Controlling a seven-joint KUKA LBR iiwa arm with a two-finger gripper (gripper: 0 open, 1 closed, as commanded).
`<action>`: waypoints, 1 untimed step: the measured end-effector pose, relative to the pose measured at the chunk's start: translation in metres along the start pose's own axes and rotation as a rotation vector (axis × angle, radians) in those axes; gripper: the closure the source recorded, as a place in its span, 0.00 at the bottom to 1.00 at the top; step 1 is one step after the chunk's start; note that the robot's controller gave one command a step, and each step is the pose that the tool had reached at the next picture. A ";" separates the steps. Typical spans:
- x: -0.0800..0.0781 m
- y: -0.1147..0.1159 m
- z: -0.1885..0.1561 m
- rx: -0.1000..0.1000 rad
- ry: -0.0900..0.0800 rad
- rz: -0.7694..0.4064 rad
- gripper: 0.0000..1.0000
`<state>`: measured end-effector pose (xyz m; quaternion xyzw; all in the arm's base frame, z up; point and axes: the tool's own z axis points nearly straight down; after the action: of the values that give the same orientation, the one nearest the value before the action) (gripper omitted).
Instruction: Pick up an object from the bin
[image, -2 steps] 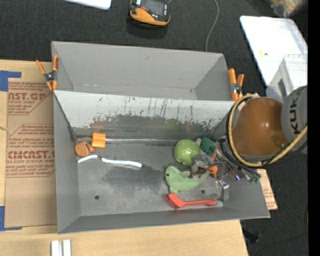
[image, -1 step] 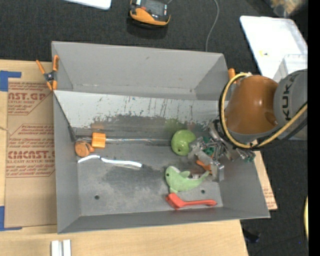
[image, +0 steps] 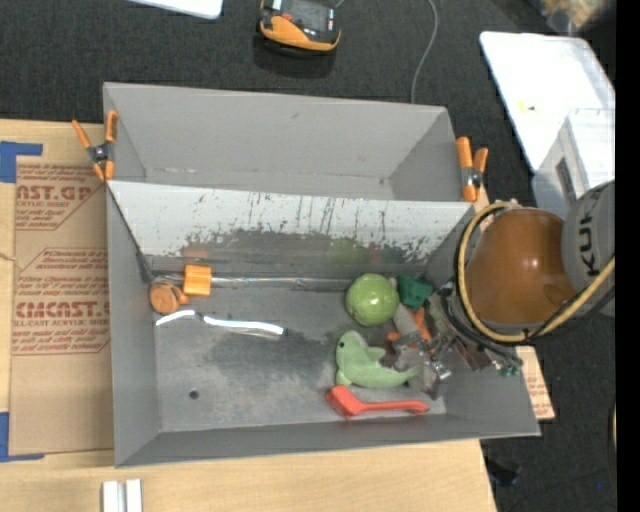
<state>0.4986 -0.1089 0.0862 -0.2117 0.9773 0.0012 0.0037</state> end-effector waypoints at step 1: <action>0.000 0.000 0.000 0.000 0.000 -0.001 1.00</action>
Offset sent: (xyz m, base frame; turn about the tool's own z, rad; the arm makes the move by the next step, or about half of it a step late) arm -0.0109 -0.0086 -0.0014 -0.0573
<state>0.4985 -0.1089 0.0862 -0.2120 0.9773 0.0012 0.0037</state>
